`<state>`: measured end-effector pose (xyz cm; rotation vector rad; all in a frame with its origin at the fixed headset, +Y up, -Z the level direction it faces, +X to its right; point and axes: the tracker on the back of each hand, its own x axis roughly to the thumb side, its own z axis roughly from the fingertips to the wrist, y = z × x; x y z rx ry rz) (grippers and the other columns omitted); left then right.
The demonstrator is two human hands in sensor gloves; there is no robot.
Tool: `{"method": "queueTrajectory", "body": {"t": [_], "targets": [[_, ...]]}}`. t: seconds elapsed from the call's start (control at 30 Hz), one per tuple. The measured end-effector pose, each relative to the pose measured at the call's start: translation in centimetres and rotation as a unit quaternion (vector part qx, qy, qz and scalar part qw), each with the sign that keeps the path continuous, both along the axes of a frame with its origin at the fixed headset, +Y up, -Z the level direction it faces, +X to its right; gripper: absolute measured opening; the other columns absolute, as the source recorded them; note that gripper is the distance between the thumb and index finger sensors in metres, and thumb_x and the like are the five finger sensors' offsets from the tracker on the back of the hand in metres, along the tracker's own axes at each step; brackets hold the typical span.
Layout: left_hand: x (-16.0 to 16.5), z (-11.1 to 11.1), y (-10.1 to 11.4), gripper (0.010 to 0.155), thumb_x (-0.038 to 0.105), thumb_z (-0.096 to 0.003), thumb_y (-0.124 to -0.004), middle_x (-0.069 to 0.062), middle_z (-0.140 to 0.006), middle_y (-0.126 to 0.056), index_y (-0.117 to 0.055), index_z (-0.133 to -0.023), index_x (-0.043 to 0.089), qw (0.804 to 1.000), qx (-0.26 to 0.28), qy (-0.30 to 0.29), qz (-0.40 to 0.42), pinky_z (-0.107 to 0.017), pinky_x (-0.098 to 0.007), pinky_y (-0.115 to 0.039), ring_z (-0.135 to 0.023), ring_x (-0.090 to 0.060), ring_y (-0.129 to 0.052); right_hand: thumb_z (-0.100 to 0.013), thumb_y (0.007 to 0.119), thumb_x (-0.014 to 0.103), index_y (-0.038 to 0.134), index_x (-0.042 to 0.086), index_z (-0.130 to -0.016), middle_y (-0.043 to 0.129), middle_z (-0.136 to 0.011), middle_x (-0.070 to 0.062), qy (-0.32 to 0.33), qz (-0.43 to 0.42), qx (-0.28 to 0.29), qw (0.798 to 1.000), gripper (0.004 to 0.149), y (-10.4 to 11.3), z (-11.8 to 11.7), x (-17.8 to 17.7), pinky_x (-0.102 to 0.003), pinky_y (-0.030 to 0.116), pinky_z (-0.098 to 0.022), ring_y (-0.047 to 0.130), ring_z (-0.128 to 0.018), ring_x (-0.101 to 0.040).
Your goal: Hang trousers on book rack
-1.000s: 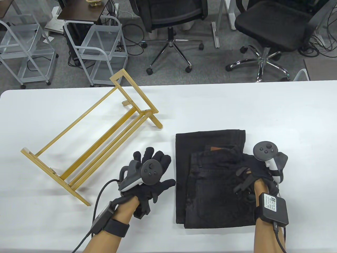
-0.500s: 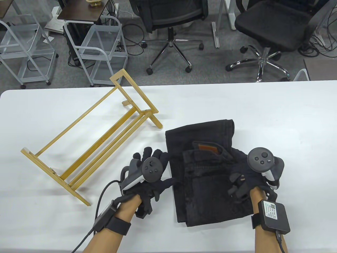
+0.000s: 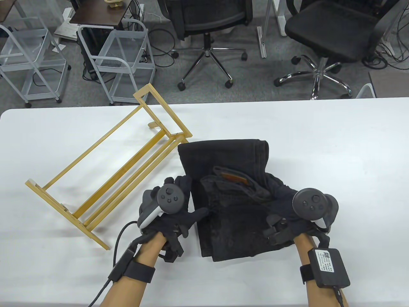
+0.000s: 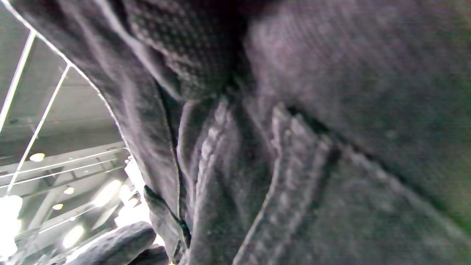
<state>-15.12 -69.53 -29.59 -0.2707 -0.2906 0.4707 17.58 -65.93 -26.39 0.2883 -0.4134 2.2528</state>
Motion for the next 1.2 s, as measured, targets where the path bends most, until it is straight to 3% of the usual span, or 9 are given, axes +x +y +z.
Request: {"method": "queueTrajectory", "body": {"t": [0.43,0.63,0.77,0.87,0.97,1.07,1.2], "targets": [[-2.9,-0.7,0.3,0.117,0.081,-0.0303,-0.061,-0.014,-0.115,-0.006,0.015,-0.089,0.016,0.992,-0.018,0.044,0.117,-0.068,-0.071,-0.012,-0.110,-0.049,-0.012,-0.031,0.095,0.028,0.073,0.024,-0.084,0.084,-0.090,-0.005,0.048,-0.036,0.063,0.996,0.057,2.0,1.4,-2.1,-0.049,0.095,-0.041,0.106,-0.065,-0.030],[-3.9,-1.0,0.4,0.121,0.084,-0.0286,-0.063,-0.015,-0.115,-0.001,0.018,-0.087,0.016,0.983,-0.032,0.027,0.176,-0.068,-0.072,-0.012,-0.110,-0.050,-0.012,-0.032,0.095,0.027,0.073,0.024,-0.084,0.082,-0.091,-0.005,0.060,-0.058,0.104,0.991,0.057,3.3,2.3,-2.8,-0.050,0.094,-0.042,0.105,-0.066,-0.030],[-4.2,-1.4,0.3,0.122,0.081,-0.0289,-0.070,-0.013,-0.117,-0.011,0.012,-0.092,0.015,0.963,-0.059,-0.019,0.264,-0.069,-0.071,-0.013,-0.113,-0.047,-0.018,-0.032,0.095,0.027,0.072,0.027,-0.084,0.078,-0.094,-0.001,0.073,-0.063,0.124,0.988,0.057,4.0,2.7,-3.0,-0.050,0.094,-0.042,0.105,-0.067,-0.030],[-4.6,-1.7,0.2,0.122,0.078,-0.0294,-0.076,-0.012,-0.119,-0.027,0.004,-0.096,0.014,0.946,-0.086,-0.038,0.312,-0.071,-0.072,-0.018,-0.115,-0.044,-0.031,-0.032,0.095,0.027,0.072,0.028,-0.084,0.076,-0.096,0.001,0.078,-0.068,0.122,0.987,0.057,4.1,2.8,-2.9,-0.049,0.094,-0.043,0.105,-0.067,-0.030],[-5.0,-1.8,0.2,0.120,0.076,-0.0299,-0.080,-0.012,-0.115,-0.047,-0.006,-0.100,0.014,0.935,-0.091,-0.047,0.341,-0.072,-0.074,-0.033,-0.111,-0.043,-0.053,-0.032,0.095,0.027,0.072,0.028,-0.084,0.075,-0.097,0.001,0.085,-0.077,0.109,0.987,0.057,3.8,2.5,-2.6,-0.049,0.094,-0.042,0.105,-0.067,-0.029],[-5.2,-1.7,0.5,0.119,0.074,-0.0291,-0.084,-0.010,-0.112,-0.054,-0.010,-0.101,0.014,0.933,-0.068,-0.045,0.350,-0.072,-0.073,-0.038,-0.109,-0.042,-0.060,-0.031,0.095,0.028,0.072,0.029,-0.084,0.075,-0.097,0.001,0.090,-0.091,0.101,0.987,0.057,3.7,2.3,-2.3,-0.049,0.094,-0.042,0.105,-0.066,-0.029],[-5.2,-1.2,1.9,0.118,0.067,-0.0277,-0.091,-0.007,-0.108,-0.061,-0.014,-0.101,0.016,0.914,-0.010,-0.040,0.403,-0.073,-0.073,-0.043,-0.107,-0.041,-0.065,-0.031,0.095,0.028,0.073,0.028,-0.084,0.074,-0.098,0.000,0.097,-0.134,0.085,0.983,0.057,3.6,2.0,-2.0,-0.048,0.094,-0.041,0.106,-0.066,-0.029]]}}
